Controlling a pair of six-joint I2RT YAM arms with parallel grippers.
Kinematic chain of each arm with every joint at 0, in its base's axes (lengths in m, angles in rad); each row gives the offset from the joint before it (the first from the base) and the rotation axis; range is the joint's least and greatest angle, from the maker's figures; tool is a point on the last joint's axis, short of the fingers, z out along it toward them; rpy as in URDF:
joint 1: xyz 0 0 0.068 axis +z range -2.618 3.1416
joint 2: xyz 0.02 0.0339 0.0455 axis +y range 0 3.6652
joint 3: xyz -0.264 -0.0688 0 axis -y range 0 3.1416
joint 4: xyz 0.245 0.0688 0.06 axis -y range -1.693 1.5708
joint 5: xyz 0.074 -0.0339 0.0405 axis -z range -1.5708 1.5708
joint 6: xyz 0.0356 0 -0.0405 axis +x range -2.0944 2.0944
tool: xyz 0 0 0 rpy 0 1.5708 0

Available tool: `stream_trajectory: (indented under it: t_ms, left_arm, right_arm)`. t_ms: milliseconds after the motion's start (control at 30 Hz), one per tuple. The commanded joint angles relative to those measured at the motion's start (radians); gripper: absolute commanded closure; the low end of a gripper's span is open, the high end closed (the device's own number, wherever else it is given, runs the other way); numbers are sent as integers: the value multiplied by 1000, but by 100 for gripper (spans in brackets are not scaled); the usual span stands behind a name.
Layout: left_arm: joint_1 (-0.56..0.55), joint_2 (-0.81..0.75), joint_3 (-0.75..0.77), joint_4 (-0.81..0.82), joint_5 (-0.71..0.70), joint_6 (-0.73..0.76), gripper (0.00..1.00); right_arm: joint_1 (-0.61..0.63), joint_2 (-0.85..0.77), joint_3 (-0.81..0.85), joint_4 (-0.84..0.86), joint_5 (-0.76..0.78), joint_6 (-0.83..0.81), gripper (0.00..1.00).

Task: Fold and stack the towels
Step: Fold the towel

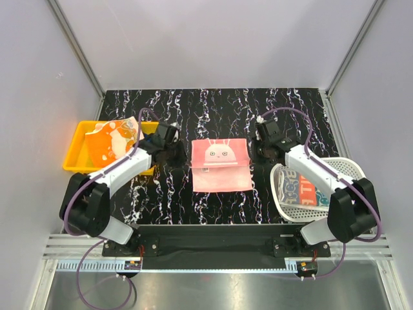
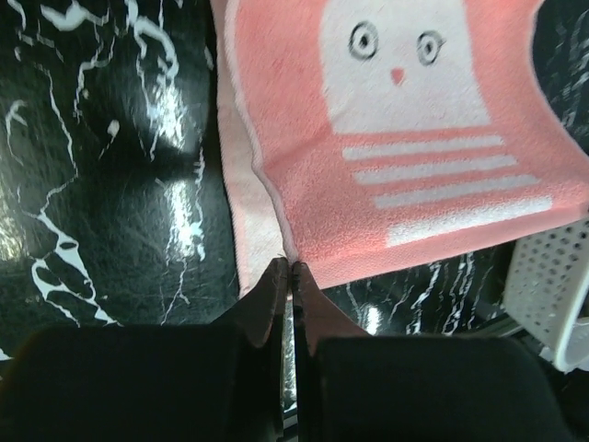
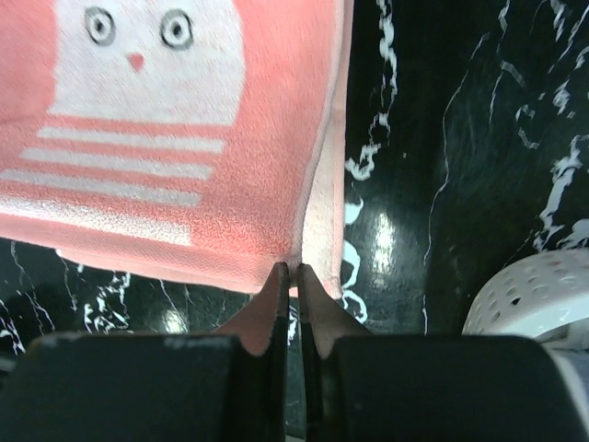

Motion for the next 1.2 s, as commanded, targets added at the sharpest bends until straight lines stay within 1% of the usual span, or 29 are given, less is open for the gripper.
stream_trajectory:
  t_ms: [0, 100, 233, 367, 533, 633, 800, 900, 967, 1067, 1167]
  left_arm:
    - [-24, -4, -63, 82, -11, -8, 100]
    - [-56, 28, -103, 123, -8, -20, 100]
    - [-62, 60, -142, 165, 1, -31, 100]
    - [-62, 108, -148, 186, 19, -28, 100]
    - [-59, 189, -148, 212, 35, -25, 100]
    - [-41, 215, -133, 198, 22, -11, 100]
    - [42, 212, -119, 168, 16, 23, 100]
    - [77, 195, -99, 133, 1, 44, 100]
    - [85, 175, -87, 116, -8, 52, 100]
    - [74, 145, -91, 99, -4, 52, 100]
    - [51, 114, -114, 93, -7, 49, 100]
  right_arm:
    - [6, -38, -61, 49, -37, 32, 100]
    - [9, -3, -98, 84, -53, 49, 100]
    - [14, 35, -141, 143, -79, 74, 100]
    - [27, 86, -170, 184, -107, 91, 100]
    - [63, 166, -178, 226, -104, 114, 100]
    - [87, 215, -181, 261, -110, 134, 100]
    - [123, 292, -149, 305, -142, 157, 100]
    - [124, 299, -117, 296, -139, 157, 100]
    - [123, 279, -95, 258, -104, 140, 100]
    - [124, 234, -94, 192, -19, 117, 100]
    - [124, 187, -121, 158, 19, 108, 100]
